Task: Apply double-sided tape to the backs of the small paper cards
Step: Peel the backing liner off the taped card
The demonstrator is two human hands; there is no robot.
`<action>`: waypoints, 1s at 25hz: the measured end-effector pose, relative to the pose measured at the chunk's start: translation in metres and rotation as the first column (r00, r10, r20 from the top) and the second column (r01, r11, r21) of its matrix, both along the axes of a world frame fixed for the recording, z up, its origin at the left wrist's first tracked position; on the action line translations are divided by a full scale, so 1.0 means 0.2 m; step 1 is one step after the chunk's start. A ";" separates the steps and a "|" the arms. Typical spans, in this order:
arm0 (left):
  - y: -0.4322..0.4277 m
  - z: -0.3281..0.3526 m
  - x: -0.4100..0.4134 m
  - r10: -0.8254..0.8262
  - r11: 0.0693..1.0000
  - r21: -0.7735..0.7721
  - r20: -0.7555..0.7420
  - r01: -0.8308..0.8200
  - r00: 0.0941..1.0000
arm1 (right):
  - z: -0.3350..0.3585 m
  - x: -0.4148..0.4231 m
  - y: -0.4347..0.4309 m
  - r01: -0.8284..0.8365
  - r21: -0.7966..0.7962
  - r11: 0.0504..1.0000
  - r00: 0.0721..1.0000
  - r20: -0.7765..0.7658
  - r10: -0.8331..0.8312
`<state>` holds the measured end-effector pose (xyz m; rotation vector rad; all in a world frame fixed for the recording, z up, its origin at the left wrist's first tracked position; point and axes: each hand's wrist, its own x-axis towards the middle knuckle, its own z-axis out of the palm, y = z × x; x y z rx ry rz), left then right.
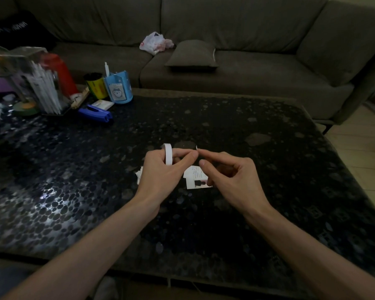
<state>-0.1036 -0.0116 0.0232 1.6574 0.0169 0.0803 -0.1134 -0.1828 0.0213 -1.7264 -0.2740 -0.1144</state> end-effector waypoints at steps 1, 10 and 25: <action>0.00 0.00 0.00 -0.001 1.000 0.002 -0.001 0.001 1.000 | 0.00 0.00 0.00 -0.001 -0.003 1.000 1.000 0.000 0.001; 0.00 0.01 0.00 0.056 0.997 0.044 -0.007 -0.056 0.998 | -0.02 0.01 0.00 0.006 -0.035 0.999 1.000 -0.006 -0.006; 0.00 0.00 0.01 0.041 0.951 0.303 0.075 -0.062 0.996 | -0.03 0.03 -0.01 0.112 -0.030 0.993 0.992 -0.054 -0.113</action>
